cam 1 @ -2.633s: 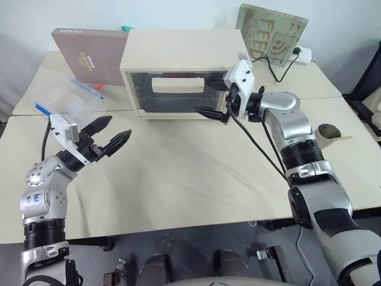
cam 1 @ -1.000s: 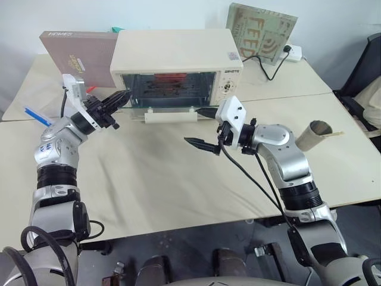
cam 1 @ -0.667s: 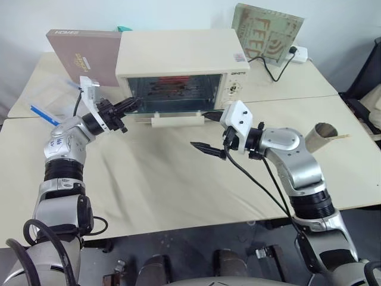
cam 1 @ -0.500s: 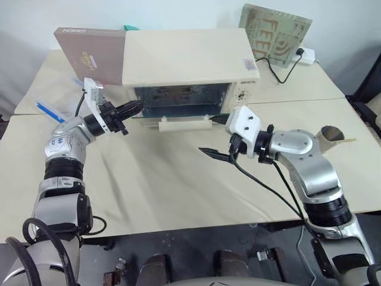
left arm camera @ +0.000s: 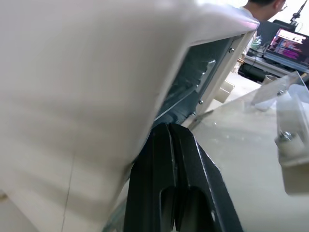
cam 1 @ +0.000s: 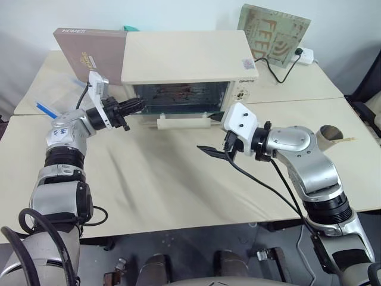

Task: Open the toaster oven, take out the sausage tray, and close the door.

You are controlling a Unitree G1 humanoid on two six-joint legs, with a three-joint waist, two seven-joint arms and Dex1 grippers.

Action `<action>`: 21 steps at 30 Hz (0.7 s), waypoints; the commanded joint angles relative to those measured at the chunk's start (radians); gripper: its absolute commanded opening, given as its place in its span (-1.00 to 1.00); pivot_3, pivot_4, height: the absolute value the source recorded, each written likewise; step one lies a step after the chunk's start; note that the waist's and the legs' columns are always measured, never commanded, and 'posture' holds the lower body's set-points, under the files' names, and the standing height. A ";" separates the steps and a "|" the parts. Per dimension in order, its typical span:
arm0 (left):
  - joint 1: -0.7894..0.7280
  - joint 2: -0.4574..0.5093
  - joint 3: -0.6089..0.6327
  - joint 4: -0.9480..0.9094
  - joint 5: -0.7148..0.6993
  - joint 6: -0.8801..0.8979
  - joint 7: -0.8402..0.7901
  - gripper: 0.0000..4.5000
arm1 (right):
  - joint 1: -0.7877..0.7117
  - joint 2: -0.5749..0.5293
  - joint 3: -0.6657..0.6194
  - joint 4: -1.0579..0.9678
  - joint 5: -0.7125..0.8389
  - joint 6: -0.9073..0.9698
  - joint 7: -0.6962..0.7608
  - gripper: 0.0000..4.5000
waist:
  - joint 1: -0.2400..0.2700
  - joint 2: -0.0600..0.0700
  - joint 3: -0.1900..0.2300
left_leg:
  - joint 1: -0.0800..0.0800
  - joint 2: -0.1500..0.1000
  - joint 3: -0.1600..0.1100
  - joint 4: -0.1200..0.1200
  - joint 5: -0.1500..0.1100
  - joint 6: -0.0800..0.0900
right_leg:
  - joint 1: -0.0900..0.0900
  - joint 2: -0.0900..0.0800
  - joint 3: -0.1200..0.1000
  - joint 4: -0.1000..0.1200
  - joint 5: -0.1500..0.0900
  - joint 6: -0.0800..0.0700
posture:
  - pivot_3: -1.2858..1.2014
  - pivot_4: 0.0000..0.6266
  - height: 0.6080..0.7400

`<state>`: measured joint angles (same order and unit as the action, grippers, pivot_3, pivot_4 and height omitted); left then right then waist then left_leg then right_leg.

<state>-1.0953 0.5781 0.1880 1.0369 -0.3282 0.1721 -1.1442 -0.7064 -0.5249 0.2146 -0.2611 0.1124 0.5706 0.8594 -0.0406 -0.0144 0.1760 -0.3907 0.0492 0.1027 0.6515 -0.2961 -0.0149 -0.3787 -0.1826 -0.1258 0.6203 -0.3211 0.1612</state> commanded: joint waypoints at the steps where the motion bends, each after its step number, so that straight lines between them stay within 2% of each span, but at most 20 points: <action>1: -0.028 0.006 0.022 -0.005 -0.007 -0.001 -0.004 -0.99 | -0.006 0.017 0.044 0.030 0.023 -0.004 0.040 1.00 | -0.004 0.000 0.000 | 0.000 0.000 0.000 0.000 0.000 0.000 | 0.000 0.000 0.000 0.000 0.000 0.000 | 0.03 -0.52 1.00; 6: -0.013 0.010 0.005 -0.020 0.002 0.035 -0.049 -0.99 | -0.039 0.024 0.034 0.070 0.033 -0.011 0.052 1.00 | -0.014 0.000 0.000 | 0.000 0.000 0.000 0.001 0.000 0.000 | 0.000 0.000 0.000 0.000 0.000 0.000 | 0.03 -0.52 1.00; 14: -0.028 0.003 0.019 -0.001 0.003 0.025 -0.047 -0.99 | -0.043 0.056 -0.045 0.059 0.140 0.130 0.035 1.00 | -0.015 0.000 0.000 | 0.000 0.000 0.000 0.001 0.000 0.000 | 0.000 0.000 0.000 0.000 0.000 0.000 | 0.03 -0.52 1.00; 18: -0.029 -0.001 0.018 0.000 0.003 0.024 -0.052 -0.99 | -0.038 0.038 -0.050 0.051 0.151 0.157 0.033 1.00 | -0.013 0.000 0.000 | 0.000 0.000 0.000 0.001 0.000 0.000 | 0.000 0.000 0.000 0.000 0.000 0.000 | 0.03 -0.52 1.00; 21: -0.027 -0.010 0.013 0.001 0.005 0.026 -0.063 -0.99 | -0.019 -0.034 -0.028 0.057 0.130 0.180 0.059 1.00 | -0.010 0.000 0.000 | 0.000 0.000 0.000 0.001 0.000 0.000 | 0.000 -0.001 0.000 0.000 0.000 0.000 | 0.03 -0.52 1.00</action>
<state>-1.1032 0.5637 0.1973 1.0376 -0.3257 0.2047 -1.1875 -0.7593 -0.5161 0.1486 -0.2190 0.2380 0.6974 0.8737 -0.0505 -0.0145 0.1759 -0.3910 0.0493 0.1029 0.6527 -0.2962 -0.0147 -0.3783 -0.1831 -0.1258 0.6206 -0.3210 0.1612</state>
